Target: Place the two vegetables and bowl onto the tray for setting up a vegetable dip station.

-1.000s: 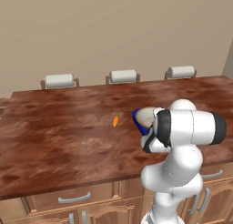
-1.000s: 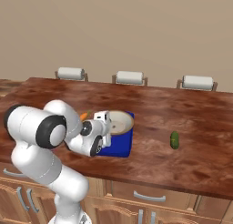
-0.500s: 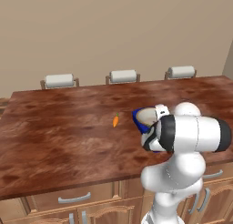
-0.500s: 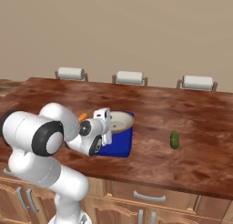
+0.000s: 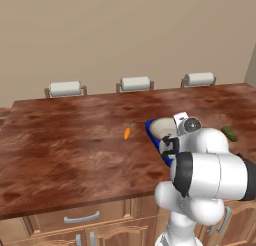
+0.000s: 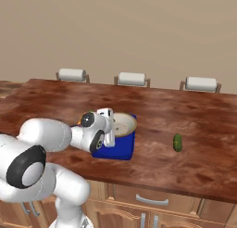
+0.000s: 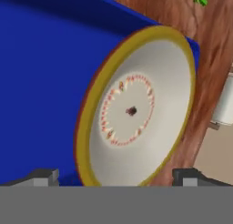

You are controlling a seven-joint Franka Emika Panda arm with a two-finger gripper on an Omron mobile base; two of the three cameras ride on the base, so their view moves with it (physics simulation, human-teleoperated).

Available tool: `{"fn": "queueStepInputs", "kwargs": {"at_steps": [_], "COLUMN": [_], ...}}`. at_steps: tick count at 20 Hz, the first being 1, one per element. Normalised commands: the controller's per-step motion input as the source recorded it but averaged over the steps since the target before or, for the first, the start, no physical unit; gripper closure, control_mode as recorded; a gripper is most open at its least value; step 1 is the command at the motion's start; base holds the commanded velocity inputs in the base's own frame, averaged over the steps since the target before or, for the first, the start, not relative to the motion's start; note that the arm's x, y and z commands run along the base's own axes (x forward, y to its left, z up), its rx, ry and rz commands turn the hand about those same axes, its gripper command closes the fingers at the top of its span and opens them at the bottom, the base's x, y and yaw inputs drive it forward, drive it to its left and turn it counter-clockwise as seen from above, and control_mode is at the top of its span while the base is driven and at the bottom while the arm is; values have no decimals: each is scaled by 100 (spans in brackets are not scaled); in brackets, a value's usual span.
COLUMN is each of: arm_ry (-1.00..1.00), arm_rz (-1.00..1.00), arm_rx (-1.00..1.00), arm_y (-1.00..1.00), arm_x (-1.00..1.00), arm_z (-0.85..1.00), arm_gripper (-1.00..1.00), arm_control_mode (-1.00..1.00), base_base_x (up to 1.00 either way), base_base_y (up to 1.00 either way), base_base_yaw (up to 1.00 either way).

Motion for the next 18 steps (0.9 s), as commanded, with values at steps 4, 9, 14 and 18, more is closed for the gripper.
{"fn": "queueStepInputs", "kwargs": {"at_steps": [4, 9, 14, 18], "arm_ry": [33, 24, 17, 10], "arm_rz": [0, 0, -2, -7], "arm_rx": [0, 0, 1, 1], "arm_y": [-4, -6, -8, -11], "arm_x": [-17, -18, -22, -27], "arm_z": [26, 34, 33, 25], "arm_gripper": [-100, -100, -100, -100], "arm_control_mode": [-100, -100, -100, -100], "base_base_x": [0, 0, 0, 0], "base_base_y": [0, 0, 0, 0], "base_base_yaw": [0, 0, 0, 0]}}
